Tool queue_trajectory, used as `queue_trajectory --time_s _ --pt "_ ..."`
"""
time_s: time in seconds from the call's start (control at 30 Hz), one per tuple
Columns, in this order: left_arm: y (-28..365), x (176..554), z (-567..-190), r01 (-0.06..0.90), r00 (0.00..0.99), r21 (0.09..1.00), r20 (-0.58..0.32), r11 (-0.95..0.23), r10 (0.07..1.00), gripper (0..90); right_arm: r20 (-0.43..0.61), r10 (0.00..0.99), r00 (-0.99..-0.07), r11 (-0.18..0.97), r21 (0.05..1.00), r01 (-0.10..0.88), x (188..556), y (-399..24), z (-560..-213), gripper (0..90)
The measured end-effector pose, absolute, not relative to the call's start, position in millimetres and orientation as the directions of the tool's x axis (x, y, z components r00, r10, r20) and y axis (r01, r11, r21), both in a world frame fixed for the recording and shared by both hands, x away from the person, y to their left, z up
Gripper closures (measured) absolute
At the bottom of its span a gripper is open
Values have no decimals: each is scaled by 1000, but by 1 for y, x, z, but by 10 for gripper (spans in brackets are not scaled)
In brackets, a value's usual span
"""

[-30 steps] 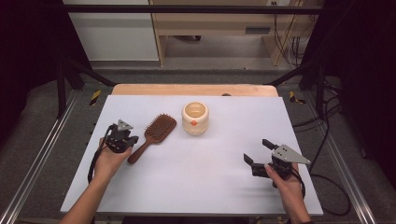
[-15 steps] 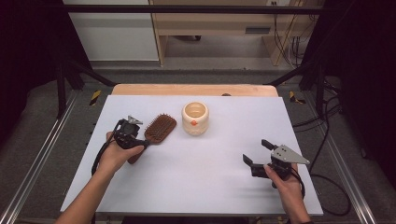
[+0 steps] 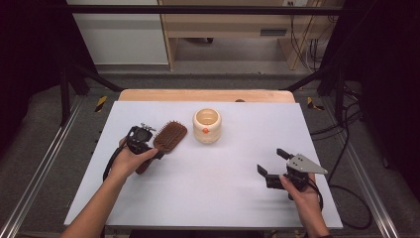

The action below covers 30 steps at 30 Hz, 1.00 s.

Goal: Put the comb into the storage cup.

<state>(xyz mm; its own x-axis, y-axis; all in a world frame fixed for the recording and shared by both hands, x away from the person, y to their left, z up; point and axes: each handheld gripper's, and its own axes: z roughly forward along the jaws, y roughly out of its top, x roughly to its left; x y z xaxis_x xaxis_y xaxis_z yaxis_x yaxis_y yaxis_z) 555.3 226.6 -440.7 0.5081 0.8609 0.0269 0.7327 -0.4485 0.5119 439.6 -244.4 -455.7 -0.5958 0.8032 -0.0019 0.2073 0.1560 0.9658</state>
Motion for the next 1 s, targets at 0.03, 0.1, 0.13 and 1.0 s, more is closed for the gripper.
queue_trajectory --time_s 0.03,0.1,0.13,1.0 --pt "226 556 -442 734 508 509 27 -450 861 159 -1 803 -596 156 965 209 440 -244 -456 67" --pt "225 556 -443 737 511 497 35 -459 859 164 -1 802 -597 157 965 209 440 -244 -456 66" --pt "225 556 -443 738 512 494 35 -460 858 187 0 802 -597 157 965 212 440 -244 -456 66" --pt "222 560 -450 754 534 447 6 -480 845 596 -4 798 -603 167 963 214 440 -243 -457 66"
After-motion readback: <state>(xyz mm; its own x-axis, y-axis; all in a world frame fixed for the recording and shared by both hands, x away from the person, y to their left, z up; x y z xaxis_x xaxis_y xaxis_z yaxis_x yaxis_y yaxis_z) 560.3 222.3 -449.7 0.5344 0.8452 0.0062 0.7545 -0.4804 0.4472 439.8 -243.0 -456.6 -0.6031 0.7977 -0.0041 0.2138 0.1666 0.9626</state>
